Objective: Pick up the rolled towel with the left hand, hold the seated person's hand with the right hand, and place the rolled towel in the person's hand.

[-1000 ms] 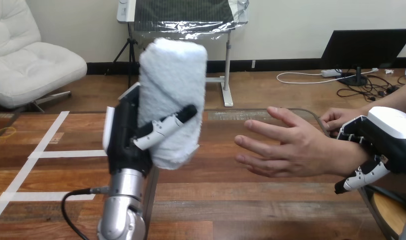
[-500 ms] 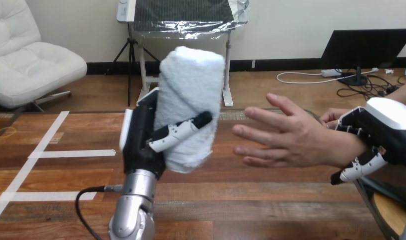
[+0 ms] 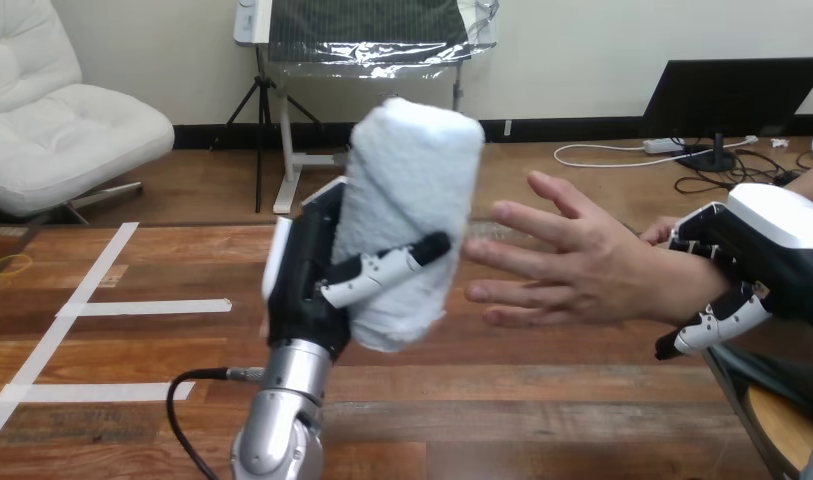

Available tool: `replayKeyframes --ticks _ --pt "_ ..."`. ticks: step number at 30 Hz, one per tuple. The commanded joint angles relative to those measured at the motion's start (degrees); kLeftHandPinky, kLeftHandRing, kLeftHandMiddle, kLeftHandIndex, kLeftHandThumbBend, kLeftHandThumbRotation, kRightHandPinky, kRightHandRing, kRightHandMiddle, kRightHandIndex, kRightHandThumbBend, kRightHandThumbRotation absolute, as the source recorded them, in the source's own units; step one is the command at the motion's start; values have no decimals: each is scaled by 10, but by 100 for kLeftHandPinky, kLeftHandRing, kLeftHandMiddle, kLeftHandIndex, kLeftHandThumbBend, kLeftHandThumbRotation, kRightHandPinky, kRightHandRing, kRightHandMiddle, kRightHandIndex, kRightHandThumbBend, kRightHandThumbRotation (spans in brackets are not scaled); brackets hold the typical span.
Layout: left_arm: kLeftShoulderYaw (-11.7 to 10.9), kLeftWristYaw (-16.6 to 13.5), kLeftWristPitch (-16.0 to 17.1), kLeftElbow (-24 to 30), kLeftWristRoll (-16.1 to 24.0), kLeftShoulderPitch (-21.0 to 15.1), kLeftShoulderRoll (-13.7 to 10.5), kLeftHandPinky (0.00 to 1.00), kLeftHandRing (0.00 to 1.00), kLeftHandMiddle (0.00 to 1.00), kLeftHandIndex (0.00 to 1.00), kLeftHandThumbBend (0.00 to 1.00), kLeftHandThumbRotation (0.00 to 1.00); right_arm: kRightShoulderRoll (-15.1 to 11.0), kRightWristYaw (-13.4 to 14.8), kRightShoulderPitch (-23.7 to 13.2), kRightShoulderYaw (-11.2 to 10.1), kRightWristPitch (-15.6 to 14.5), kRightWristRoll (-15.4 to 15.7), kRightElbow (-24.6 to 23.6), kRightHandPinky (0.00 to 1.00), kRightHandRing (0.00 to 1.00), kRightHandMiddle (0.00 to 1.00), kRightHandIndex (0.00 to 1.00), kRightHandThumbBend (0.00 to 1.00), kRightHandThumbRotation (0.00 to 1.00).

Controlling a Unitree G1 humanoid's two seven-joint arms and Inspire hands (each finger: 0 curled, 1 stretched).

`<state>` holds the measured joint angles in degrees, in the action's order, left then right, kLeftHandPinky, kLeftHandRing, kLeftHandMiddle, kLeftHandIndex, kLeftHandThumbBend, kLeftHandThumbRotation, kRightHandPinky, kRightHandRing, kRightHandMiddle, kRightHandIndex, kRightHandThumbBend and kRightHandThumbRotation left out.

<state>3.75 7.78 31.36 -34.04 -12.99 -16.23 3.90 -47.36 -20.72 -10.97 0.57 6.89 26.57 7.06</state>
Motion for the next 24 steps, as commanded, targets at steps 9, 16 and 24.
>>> replayKeyframes --ticks 9,16,24 --pt "25 -12 25 -15 17 -31 82 28 33 39 42 66 0 17 -9 -56 8 -16 -4 -29 34 39 44 46 93 15" --pt "36 -24 25 -18 30 -29 81 28 33 39 43 68 0 19 -12 -62 10 -19 -4 -30 34 38 44 46 92 16" --pt "44 -10 17 -19 12 -25 90 28 33 39 42 67 0 24 -17 -68 12 -27 -2 -32 33 38 44 46 91 17"
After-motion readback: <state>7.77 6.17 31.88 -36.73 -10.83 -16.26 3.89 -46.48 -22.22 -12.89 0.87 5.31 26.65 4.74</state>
